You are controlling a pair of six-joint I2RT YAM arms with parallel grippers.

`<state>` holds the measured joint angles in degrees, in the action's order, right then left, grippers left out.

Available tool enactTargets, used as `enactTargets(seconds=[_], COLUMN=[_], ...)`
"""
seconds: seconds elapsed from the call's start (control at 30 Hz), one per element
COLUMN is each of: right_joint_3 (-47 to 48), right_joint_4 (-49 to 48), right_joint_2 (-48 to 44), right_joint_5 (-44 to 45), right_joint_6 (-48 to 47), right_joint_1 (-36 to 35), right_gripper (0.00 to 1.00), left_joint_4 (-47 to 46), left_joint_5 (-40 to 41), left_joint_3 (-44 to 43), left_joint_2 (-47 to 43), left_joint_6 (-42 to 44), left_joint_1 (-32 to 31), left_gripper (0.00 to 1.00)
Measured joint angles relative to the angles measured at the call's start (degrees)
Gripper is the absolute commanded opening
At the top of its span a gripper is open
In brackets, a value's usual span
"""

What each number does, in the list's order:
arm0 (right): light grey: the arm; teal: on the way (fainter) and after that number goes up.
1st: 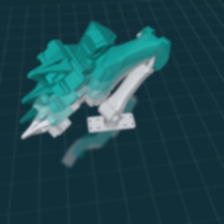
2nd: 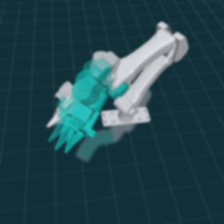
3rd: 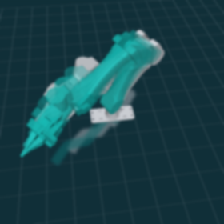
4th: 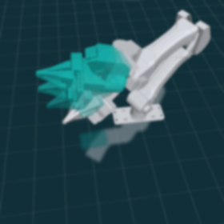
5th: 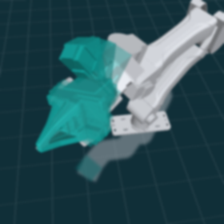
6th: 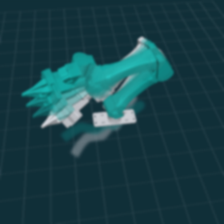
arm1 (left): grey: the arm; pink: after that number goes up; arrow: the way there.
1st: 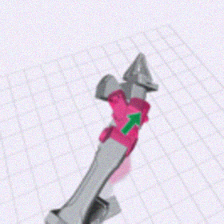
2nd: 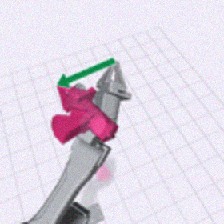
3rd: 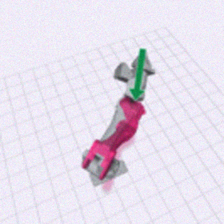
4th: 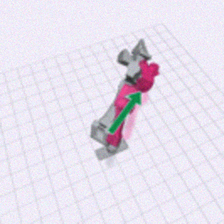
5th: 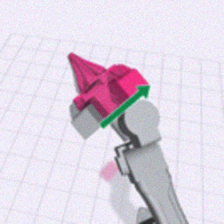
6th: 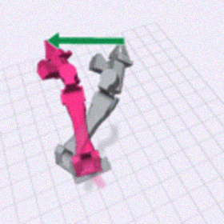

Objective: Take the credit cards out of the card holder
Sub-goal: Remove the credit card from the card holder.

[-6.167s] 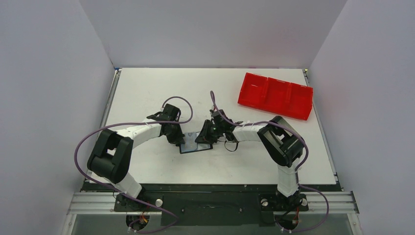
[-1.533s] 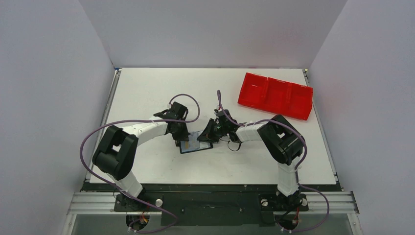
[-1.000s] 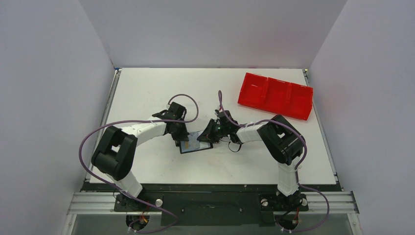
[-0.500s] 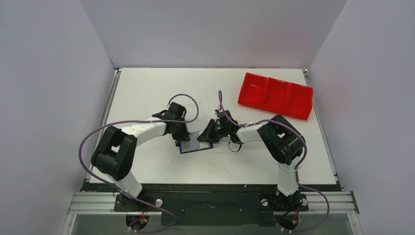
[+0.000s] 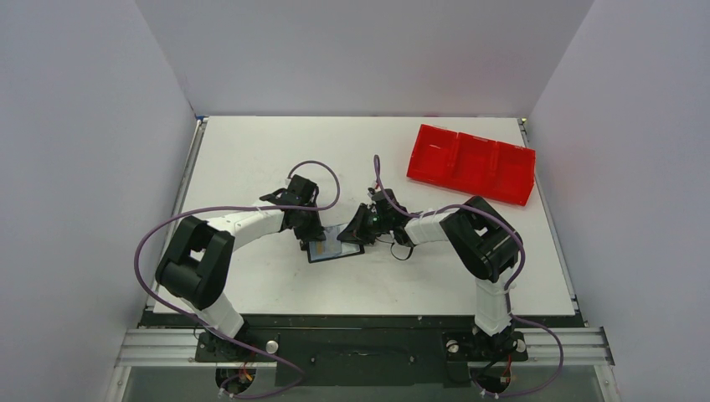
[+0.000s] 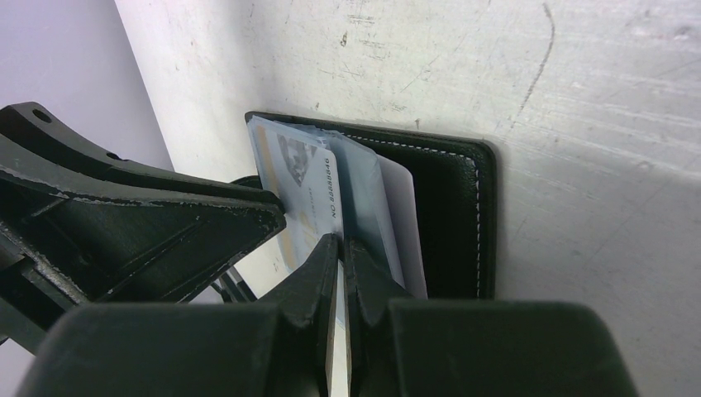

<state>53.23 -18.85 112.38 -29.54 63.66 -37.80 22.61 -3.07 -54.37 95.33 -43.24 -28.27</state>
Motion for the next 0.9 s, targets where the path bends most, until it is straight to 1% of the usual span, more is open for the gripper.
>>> enactTargets(seconds=[0.53,0.6,0.77,0.9], right_joint_3=[-0.59,-0.59,-0.85,-1.92], right_joint_4=[-1.11,-1.16,-1.31,-2.19], right_joint_2=[-0.02,-0.02,-0.04,-0.35], right_joint_5=[-0.24,-0.28,-0.22,-0.35], right_joint_6=[-0.02,-0.02,-0.15,0.02], right_joint_1=[0.24,0.24,0.33,1.22], right_gripper=[0.00,0.01,0.08,0.09], left_joint_4=[-0.26,-0.28,-0.26,-0.22], left_joint_5=[-0.02,-0.02,0.00,0.04], left_joint_3=[0.11,0.11,0.11,0.07], left_joint_2=[-0.11,-0.11,-0.11,-0.04], left_joint_6=[0.35,0.44,0.44,0.42], left_joint_1=[-0.11,-0.13,-0.13,-0.13], left_gripper=[0.19,0.19,0.19,0.15])
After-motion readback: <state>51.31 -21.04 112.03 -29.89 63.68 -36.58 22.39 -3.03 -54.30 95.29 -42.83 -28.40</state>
